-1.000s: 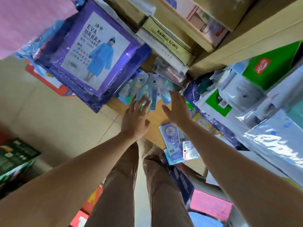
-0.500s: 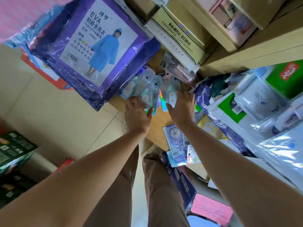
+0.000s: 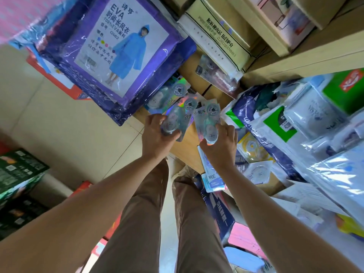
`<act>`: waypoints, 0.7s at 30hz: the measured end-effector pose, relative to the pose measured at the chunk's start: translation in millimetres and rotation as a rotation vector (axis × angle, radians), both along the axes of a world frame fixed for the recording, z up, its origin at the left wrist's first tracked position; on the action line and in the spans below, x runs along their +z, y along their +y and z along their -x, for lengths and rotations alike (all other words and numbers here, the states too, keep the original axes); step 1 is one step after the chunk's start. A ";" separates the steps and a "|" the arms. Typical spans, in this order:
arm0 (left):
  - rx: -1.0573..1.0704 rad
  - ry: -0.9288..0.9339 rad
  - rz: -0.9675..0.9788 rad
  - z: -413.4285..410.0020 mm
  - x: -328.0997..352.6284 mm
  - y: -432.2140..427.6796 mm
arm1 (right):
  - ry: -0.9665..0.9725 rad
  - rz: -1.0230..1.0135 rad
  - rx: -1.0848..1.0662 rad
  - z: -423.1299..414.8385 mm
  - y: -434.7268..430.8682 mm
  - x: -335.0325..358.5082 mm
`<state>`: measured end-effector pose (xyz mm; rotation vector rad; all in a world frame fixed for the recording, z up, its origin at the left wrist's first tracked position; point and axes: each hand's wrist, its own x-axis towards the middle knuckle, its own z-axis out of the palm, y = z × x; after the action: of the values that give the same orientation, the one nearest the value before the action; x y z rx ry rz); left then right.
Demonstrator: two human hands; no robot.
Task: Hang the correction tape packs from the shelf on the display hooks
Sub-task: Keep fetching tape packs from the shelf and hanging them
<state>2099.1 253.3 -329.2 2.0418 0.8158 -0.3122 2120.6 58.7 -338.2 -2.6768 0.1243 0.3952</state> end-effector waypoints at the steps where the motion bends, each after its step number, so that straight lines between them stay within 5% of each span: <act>1: 0.001 0.019 0.017 1.2 1.1 1.1 | 0.017 -0.027 -0.021 0.8 -1.7 1.2; 13: -0.068 0.176 0.230 3.7 79.5 2.0 | 0.333 -0.249 -0.291 1.4 -25.8 75.8; 21: -0.193 -0.041 0.240 15.8 200.7 -4.1 | 0.188 -0.432 -0.350 21.4 -57.4 214.2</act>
<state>2083.3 249.2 -128.4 1.8964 0.5287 -0.4519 2099.2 1.4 -124.0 -2.1378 0.4962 0.4942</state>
